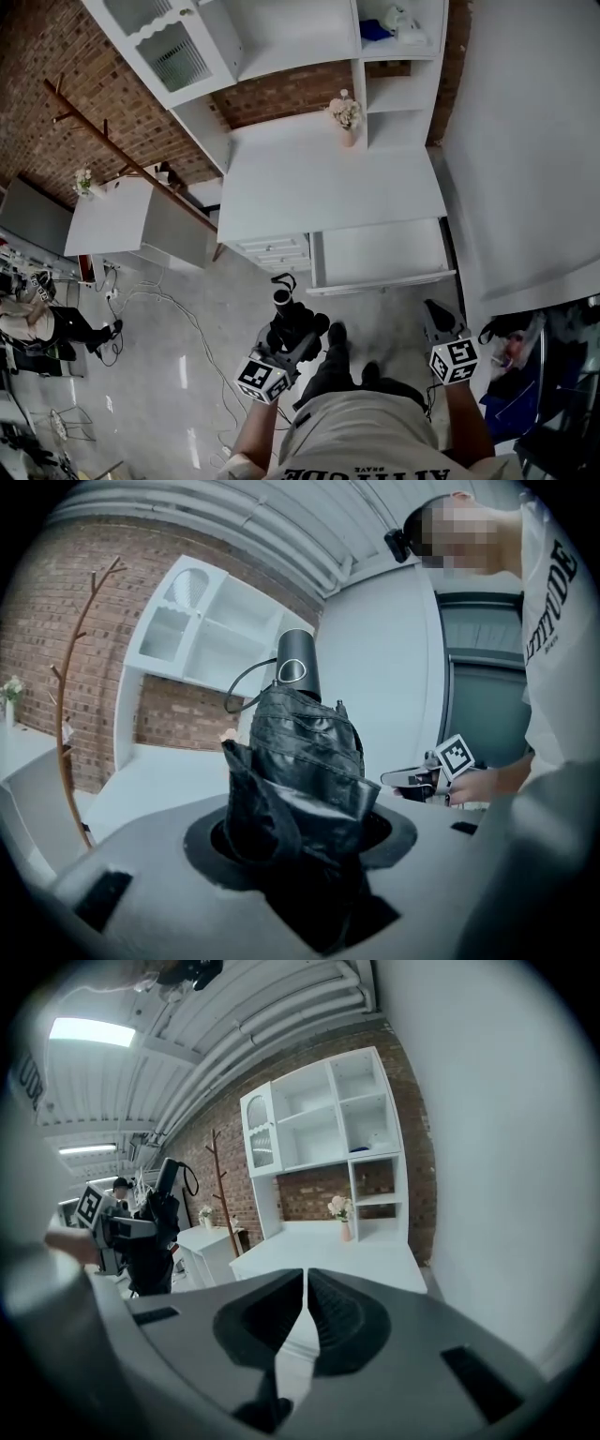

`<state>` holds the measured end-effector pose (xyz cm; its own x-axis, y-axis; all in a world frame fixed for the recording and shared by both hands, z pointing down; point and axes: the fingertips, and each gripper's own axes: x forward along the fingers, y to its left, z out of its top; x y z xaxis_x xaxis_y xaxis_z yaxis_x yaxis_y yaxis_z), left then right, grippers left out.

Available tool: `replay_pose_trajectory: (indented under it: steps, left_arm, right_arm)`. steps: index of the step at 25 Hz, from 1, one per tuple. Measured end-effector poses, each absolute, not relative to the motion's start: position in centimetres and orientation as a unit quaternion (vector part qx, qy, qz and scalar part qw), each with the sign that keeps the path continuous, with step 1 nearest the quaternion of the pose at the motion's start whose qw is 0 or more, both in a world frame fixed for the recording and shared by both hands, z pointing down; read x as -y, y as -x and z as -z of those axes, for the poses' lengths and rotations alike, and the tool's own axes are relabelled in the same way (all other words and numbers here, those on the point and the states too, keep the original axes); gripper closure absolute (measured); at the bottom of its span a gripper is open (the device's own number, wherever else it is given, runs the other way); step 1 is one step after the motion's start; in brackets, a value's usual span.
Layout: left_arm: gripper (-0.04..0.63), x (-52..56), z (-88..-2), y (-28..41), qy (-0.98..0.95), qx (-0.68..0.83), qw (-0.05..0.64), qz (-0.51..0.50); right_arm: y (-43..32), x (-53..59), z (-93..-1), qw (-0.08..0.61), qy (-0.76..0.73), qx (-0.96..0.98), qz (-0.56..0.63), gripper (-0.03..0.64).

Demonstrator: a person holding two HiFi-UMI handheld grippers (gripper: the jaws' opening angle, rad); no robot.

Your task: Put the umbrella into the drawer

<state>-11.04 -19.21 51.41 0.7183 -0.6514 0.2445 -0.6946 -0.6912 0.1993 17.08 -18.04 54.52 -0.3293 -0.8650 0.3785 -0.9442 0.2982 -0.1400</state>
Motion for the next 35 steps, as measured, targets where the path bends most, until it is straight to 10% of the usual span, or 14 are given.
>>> replay_pose_trajectory:
  steps: [35]
  left_arm:
    - [0.348, 38.2, -65.9, 6.5, -0.954, 0.136, 0.167, -0.208]
  right_arm:
    - [-9.4, 28.1, -63.6, 0.149, -0.632, 0.7, -0.296, 0.581]
